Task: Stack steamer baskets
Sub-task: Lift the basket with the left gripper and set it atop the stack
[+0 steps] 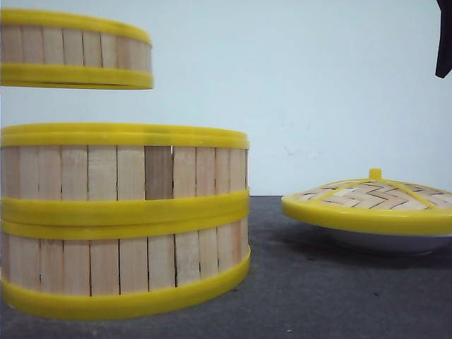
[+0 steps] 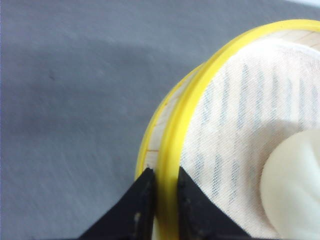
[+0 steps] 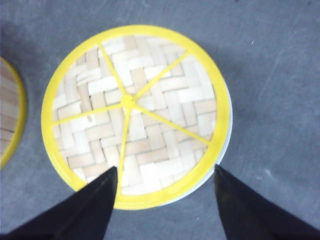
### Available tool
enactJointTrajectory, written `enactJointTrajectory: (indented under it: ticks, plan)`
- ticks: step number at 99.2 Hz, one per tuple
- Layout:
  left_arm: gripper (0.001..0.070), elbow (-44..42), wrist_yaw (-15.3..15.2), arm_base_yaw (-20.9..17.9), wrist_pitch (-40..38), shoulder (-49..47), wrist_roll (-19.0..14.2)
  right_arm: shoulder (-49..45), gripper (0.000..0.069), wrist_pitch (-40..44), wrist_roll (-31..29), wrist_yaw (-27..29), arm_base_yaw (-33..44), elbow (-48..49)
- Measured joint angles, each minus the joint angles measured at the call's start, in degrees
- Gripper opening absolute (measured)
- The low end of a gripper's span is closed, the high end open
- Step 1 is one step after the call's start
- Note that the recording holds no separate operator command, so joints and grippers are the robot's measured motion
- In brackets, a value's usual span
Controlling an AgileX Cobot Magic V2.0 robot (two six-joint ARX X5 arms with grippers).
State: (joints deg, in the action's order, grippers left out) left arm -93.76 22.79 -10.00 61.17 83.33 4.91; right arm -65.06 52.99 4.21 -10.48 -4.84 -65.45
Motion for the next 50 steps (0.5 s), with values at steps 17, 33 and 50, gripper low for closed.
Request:
enactJointTrajectory:
  ticks: [17,33,50]
  plan:
    - [0.003,0.0,-1.6,5.0,5.0,-2.3,2.2,0.0,0.0376,-1.1,0.0,0.0,0.0,0.0]
    - [0.003,1.2,-3.9,10.3,5.6,-4.1,3.1,0.0,0.0376,-1.4,0.0,0.0,0.0,0.0]
    - [0.003,3.7,-4.5,15.2,6.4,-4.5,3.3,0.0,0.0376,-1.4,0.0,0.0,0.0,0.0]
